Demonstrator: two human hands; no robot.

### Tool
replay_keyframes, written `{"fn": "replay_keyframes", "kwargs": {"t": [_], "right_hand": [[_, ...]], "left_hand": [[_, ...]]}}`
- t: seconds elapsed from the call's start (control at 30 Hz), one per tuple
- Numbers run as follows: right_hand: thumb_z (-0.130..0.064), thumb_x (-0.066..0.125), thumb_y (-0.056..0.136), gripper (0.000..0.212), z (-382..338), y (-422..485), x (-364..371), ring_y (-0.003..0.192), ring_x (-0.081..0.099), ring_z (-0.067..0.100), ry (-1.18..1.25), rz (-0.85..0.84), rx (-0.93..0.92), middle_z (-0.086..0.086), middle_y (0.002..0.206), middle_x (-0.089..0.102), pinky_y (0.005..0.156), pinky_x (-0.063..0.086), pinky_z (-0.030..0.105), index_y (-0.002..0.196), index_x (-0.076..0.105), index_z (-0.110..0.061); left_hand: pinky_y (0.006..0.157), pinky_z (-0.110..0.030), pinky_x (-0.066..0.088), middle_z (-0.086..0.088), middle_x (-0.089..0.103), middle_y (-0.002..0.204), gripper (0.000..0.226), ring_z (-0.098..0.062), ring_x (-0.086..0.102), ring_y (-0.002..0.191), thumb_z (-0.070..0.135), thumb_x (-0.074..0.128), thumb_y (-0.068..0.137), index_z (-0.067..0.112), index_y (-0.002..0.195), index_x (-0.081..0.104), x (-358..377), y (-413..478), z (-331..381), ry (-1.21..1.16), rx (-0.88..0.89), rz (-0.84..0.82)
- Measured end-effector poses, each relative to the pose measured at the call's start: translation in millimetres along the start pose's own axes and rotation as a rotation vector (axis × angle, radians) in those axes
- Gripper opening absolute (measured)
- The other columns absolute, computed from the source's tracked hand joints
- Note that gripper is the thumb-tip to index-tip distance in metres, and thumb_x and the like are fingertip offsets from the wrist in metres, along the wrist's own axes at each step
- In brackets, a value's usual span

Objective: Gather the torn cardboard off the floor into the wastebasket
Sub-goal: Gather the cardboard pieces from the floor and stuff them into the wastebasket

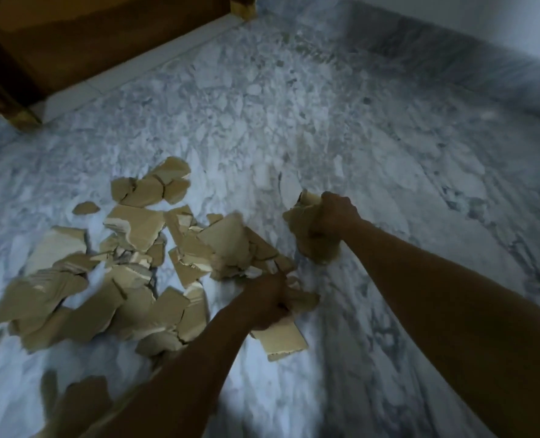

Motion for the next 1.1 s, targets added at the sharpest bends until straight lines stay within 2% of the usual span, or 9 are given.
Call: {"fn": "replay_keyframes", "kwargs": {"t": [0.23, 0.37, 0.47, 0.53, 0.63, 0.7, 0.83, 0.9, 1.1], "right_hand": [[-0.030, 0.079, 0.076, 0.061, 6, -1, -4, 0.115, 0.056, 0.035, 0.067, -0.042, 0.013, 0.016, 0.126, 0.054, 0.087, 0.047, 0.038, 0.125, 0.049, -0.010], [-0.025, 0.077, 0.077, 0.075, 11, -15, -3, 0.116, 0.057, 0.037, 0.176, 0.026, -0.009, 0.019, 0.128, 0.054, 0.088, 0.048, 0.040, 0.138, 0.038, -0.008], [-0.030, 0.078, 0.078, 0.077, 14, -33, -8, 0.101, 0.063, 0.035, 0.262, 0.042, -0.078, 0.015, 0.115, 0.061, 0.078, 0.050, 0.040, 0.137, 0.031, -0.015], [-0.033, 0.082, 0.076, 0.072, 15, -51, -13, 0.099, 0.062, 0.029, 0.310, -0.017, -0.148, 0.009, 0.112, 0.061, 0.081, 0.052, 0.040, 0.132, 0.041, -0.013], [-0.037, 0.077, 0.082, 0.050, 4, -88, -8, 0.102, 0.064, 0.023, 0.071, -0.280, -0.293, 0.009, 0.117, 0.066, 0.081, 0.046, 0.028, 0.119, 0.064, -0.006], [-0.037, 0.078, 0.080, 0.045, -8, -117, 13, 0.102, 0.064, 0.020, 0.003, -0.442, -0.293, 0.007, 0.112, 0.067, 0.079, 0.042, 0.023, 0.116, 0.066, -0.011], [-0.044, 0.091, 0.061, 0.096, -21, -158, 72, 0.128, 0.046, 0.035, 0.020, -0.443, -0.103, 0.012, 0.140, 0.039, 0.099, 0.045, 0.036, 0.140, 0.046, -0.014], [-0.042, 0.092, 0.061, 0.100, -26, -169, 88, 0.129, 0.039, 0.041, 0.013, -0.382, -0.059, 0.014, 0.143, 0.031, 0.101, 0.043, 0.044, 0.142, 0.040, -0.015], [-0.034, 0.095, 0.057, 0.107, -26, -165, 92, 0.124, 0.052, 0.037, 0.103, -0.376, -0.063, 0.014, 0.136, 0.051, 0.098, 0.047, 0.044, 0.143, 0.033, -0.016]], "left_hand": [[0.076, -0.025, 0.050, -0.011, 0.067, 0.110, 0.051, -0.020, 0.062, 0.098, 0.014, 0.084, 0.074, 0.009, 0.117, 0.058, -50, -23, -10, -0.364, -0.141, 0.182], [0.087, -0.041, 0.053, -0.004, 0.065, 0.109, 0.064, -0.028, 0.063, 0.103, 0.035, 0.084, 0.065, 0.015, 0.119, 0.057, -76, -42, -29, -0.278, -0.252, 0.146], [0.088, -0.039, 0.049, -0.006, 0.063, 0.116, 0.073, -0.030, 0.061, 0.108, 0.042, 0.079, 0.062, 0.012, 0.125, 0.055, -81, -57, -41, -0.136, -0.308, 0.088], [0.084, -0.040, 0.051, -0.010, 0.068, 0.112, 0.067, -0.029, 0.065, 0.102, 0.038, 0.078, 0.062, 0.012, 0.121, 0.059, -84, -66, -48, -0.139, -0.323, 0.096], [0.079, -0.036, 0.047, -0.010, 0.069, 0.102, 0.041, -0.027, 0.064, 0.098, 0.025, 0.081, 0.077, 0.007, 0.111, 0.067, -90, -80, -60, -0.106, -0.382, 0.063], [0.084, -0.036, 0.046, -0.011, 0.068, 0.111, 0.044, -0.028, 0.063, 0.104, 0.026, 0.080, 0.078, 0.008, 0.116, 0.067, -91, -85, -67, -0.082, -0.403, 0.036], [0.082, -0.031, 0.047, -0.010, 0.069, 0.108, 0.041, -0.025, 0.063, 0.103, 0.018, 0.082, 0.075, 0.009, 0.113, 0.069, -86, -87, -70, -0.098, -0.381, 0.066], [0.073, -0.026, 0.041, -0.007, 0.068, 0.096, 0.030, -0.022, 0.063, 0.094, 0.014, 0.081, 0.075, 0.009, 0.103, 0.070, -85, -83, -67, -0.121, -0.334, 0.072], [0.069, -0.027, 0.038, -0.003, 0.062, 0.089, 0.027, -0.022, 0.060, 0.088, 0.019, 0.082, 0.076, 0.013, 0.097, 0.065, -79, -71, -59, -0.120, -0.265, 0.103]]}}
Point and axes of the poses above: each hand's wrist, its own y-axis towards the middle knuckle, its own x-axis out of the palm, z = x × y, the point moved 1 cm from there along y, towards the middle knuckle
